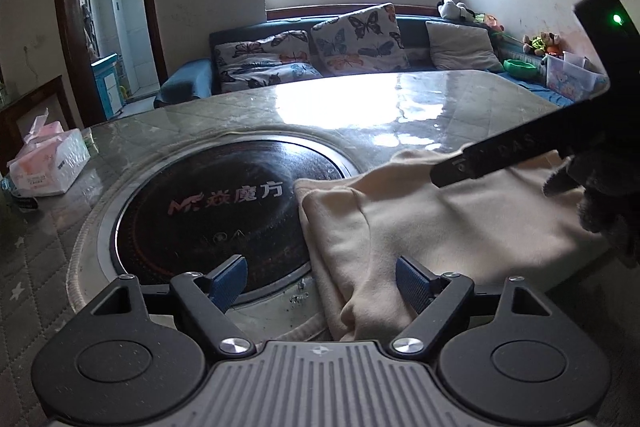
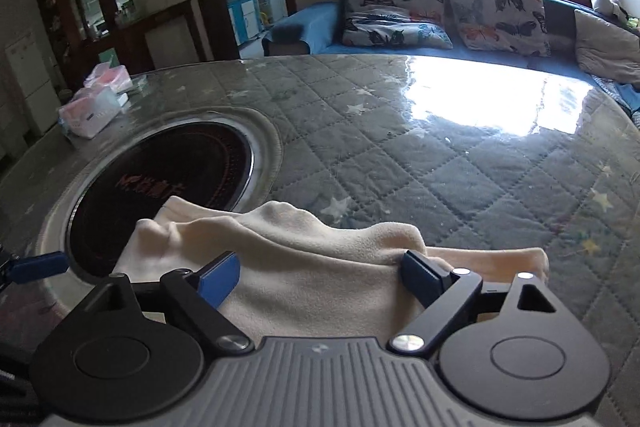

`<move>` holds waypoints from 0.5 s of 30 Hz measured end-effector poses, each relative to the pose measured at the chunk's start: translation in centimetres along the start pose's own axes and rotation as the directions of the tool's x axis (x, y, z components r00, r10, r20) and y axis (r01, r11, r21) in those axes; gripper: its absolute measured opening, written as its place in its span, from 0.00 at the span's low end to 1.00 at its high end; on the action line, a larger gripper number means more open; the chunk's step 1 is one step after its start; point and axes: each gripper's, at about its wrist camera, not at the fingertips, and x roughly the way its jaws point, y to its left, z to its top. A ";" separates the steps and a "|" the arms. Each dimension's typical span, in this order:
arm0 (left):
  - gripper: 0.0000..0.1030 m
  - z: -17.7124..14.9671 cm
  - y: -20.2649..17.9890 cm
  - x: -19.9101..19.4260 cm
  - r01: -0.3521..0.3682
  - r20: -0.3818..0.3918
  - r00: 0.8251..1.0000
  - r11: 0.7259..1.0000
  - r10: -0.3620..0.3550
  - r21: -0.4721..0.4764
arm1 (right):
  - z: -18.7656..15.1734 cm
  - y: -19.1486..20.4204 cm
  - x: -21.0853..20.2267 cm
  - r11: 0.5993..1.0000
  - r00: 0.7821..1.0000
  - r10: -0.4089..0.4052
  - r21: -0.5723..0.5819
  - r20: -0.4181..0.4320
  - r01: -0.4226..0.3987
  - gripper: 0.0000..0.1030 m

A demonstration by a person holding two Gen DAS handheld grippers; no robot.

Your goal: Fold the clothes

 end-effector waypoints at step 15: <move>0.84 -0.4 0.4 0.1 0.020 -0.009 1.000 0.999 -0.021 -0.025 | 2.0 2.6 3.6 0.994 0.996 -0.087 -0.068 -0.012 0.086 0.85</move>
